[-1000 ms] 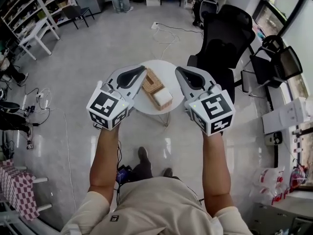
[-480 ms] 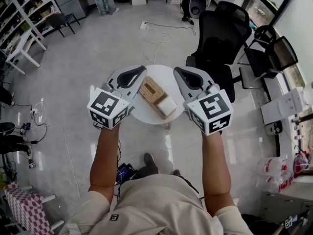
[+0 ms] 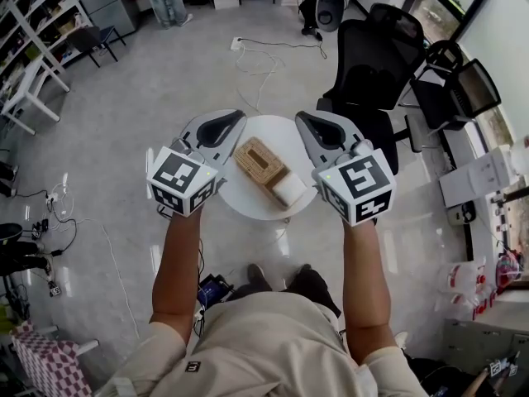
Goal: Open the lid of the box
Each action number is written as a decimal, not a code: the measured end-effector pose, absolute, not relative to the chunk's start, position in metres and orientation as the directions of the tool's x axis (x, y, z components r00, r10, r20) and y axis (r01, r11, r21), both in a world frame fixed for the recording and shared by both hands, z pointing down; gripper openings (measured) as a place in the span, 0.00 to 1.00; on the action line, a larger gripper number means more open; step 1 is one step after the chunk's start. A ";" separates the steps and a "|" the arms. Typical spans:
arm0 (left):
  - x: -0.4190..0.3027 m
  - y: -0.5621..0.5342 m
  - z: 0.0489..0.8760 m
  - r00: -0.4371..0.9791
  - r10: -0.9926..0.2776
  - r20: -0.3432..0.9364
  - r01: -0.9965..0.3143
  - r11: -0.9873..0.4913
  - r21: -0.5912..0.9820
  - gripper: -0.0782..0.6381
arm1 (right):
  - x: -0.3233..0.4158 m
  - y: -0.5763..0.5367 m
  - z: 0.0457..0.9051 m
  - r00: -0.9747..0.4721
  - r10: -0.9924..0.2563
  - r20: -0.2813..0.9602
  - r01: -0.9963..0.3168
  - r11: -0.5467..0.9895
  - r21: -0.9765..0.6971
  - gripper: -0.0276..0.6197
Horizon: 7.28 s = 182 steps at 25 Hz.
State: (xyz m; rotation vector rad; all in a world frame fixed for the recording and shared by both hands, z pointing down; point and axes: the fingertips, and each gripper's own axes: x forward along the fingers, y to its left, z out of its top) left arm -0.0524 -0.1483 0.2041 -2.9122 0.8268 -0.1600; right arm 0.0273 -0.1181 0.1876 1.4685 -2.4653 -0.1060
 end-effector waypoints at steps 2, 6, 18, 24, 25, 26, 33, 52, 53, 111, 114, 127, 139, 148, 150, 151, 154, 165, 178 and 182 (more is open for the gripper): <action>-0.051 -0.158 0.208 0.840 -0.537 0.078 -0.526 -0.841 -0.129 0.14 | 0.032 -0.129 0.190 -0.459 -0.867 0.196 -0.848 0.493 0.194 0.03; -0.049 -0.178 0.219 0.814 -0.573 0.097 -0.562 -0.818 -0.118 0.14 | 0.043 -0.153 0.197 -0.488 -0.852 0.192 -0.836 0.519 0.179 0.03; -0.053 -0.246 0.262 0.709 -0.687 0.161 -0.688 -0.724 -0.060 0.14 | 0.046 -0.237 0.234 -0.610 -0.754 0.244 -0.747 0.650 0.141 0.03; -0.050 -0.269 0.299 0.669 -0.713 0.211 -0.727 -0.686 -0.014 0.14 | 0.051 -0.267 0.264 -0.645 -0.711 0.282 -0.715 0.691 0.107 0.03; -0.050 -0.272 0.305 0.663 -0.715 0.219 -0.732 -0.681 -0.007 0.14 | 0.051 -0.271 0.270 -0.649 -0.704 0.289 -0.711 0.696 0.101 0.03; -0.051 -0.275 0.311 0.658 -0.718 0.227 -0.737 -0.676 0.001 0.14 | 0.050 -0.274 0.275 -0.653 -0.698 0.296 -0.707 0.701 0.095 0.03; -0.056 -0.281 0.359 0.629 -0.724 0.283 -0.765 -0.641 0.061 0.14 | 0.046 -0.285 0.310 -0.670 -0.660 0.339 -0.683 0.727 0.065 0.03; -0.071 -0.271 0.492 0.593 -0.691 0.413 -0.802 -0.556 0.220 0.14 | 0.036 -0.286 0.411 -0.677 -0.591 0.439 -0.661 0.750 -0.008 0.03; -0.072 -0.270 0.499 0.591 -0.688 0.420 -0.803 -0.550 0.229 0.14 | 0.035 -0.285 0.415 -0.677 -0.587 0.444 -0.660 0.751 -0.011 0.03; -0.053 -0.232 0.649 0.620 -0.606 0.499 -0.776 -0.378 0.505 0.43 | 0.034 -0.265 0.536 -0.641 -0.484 0.595 -0.641 0.764 -0.069 0.03; -0.049 -0.236 0.639 0.628 -0.608 0.485 -0.770 -0.401 0.496 0.43 | 0.034 -0.263 0.537 -0.644 -0.478 0.597 -0.634 0.771 -0.066 0.03; -0.024 -0.254 0.595 0.662 -0.611 0.433 -0.745 -0.479 0.463 0.34 | 0.028 -0.241 0.530 -0.696 -0.410 0.590 -0.554 0.829 -0.077 0.11; 0.007 -0.270 0.581 0.695 -0.584 0.419 -0.717 -0.530 0.453 0.30 | 0.008 -0.205 0.573 -0.668 -0.246 0.702 -0.444 0.889 -0.111 0.20; -0.078 -0.255 0.661 0.527 -0.672 0.520 -0.811 -0.215 0.544 0.40 | 0.023 -0.211 0.585 -0.645 -0.269 0.715 -0.484 0.868 -0.109 0.19; -0.079 -0.251 0.676 0.531 -0.658 0.534 -0.802 -0.188 0.567 0.42 | 0.024 -0.214 0.586 -0.642 -0.274 0.716 -0.488 0.866 -0.106 0.19; -0.077 -0.249 0.681 0.536 -0.652 0.536 -0.797 -0.181 0.576 0.42 | 0.024 -0.215 0.586 -0.641 -0.275 0.717 -0.489 0.866 -0.105 0.19; -0.076 -0.249 0.686 0.533 -0.655 0.535 -0.795 -0.172 0.582 0.42 | 0.023 -0.216 0.587 -0.638 -0.276 0.719 -0.491 0.865 -0.103 0.19; -0.074 -0.247 0.697 0.548 -0.641 0.538 -0.783 -0.165 0.600 0.46 | 0.020 -0.216 0.594 -0.629 -0.273 0.728 -0.493 0.864 -0.102 0.18; -0.057 -0.256 0.651 0.582 -0.662 0.471 -0.768 -0.259 0.585 0.46 | 0.013 -0.214 0.599 -0.631 -0.255 0.733 -0.484 0.867 -0.116 0.19; -0.049 -0.259 0.636 0.594 -0.668 0.448 -0.761 -0.287 0.582 0.46 | 0.010 -0.210 0.602 -0.633 -0.246 0.734 -0.477 0.871 -0.120 0.20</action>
